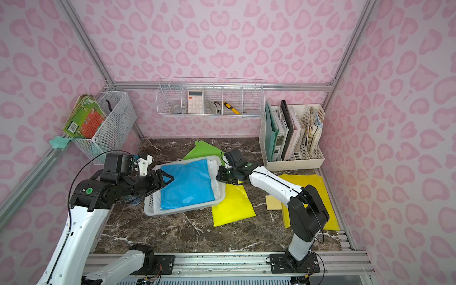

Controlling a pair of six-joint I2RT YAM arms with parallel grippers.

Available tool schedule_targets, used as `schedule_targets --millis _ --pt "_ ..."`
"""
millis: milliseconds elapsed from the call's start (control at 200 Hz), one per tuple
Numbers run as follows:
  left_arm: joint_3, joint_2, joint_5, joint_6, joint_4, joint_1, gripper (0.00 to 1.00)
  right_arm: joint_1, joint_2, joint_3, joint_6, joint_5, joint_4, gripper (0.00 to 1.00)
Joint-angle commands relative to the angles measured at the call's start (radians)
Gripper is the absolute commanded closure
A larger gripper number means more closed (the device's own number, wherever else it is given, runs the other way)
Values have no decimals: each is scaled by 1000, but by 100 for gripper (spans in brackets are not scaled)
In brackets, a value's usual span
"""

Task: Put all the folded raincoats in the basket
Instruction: Pick up the basket from the center of the board, then place the basket at the center of the board.

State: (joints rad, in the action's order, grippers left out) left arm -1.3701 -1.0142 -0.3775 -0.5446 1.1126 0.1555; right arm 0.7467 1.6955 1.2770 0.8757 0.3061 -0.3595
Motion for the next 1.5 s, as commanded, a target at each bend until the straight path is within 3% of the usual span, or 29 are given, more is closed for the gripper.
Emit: schedule_targets --millis 0,300,540,655,760,830,975,1165,1350,1495 --pt "7 9 3 3 31 -2 33 50 -35 -105 198 -28 241 100" --pt "54 37 12 -2 30 -2 33 231 -21 -167 329 -120 352 100" --pt "67 31 8 2 26 -2 33 280 16 -216 366 -154 412 99" --pt "76 33 7 2 22 -2 33 298 32 -222 366 -173 400 86" --pt "82 32 1 -4 18 -2 32 301 19 -236 360 -168 419 56" --pt "82 32 -7 -9 15 -2 32 304 -1 -210 321 -182 365 45" --pt "78 35 -34 -17 12 -1 32 286 -121 -214 219 -221 272 37" --pt "88 27 -109 -34 -28 2 31 218 -410 -439 197 -252 252 37" --pt "109 -3 -143 -56 -82 16 31 160 -652 -740 303 -256 296 39" --pt "138 -28 -137 -75 -116 50 31 164 -704 -907 421 -235 406 39"
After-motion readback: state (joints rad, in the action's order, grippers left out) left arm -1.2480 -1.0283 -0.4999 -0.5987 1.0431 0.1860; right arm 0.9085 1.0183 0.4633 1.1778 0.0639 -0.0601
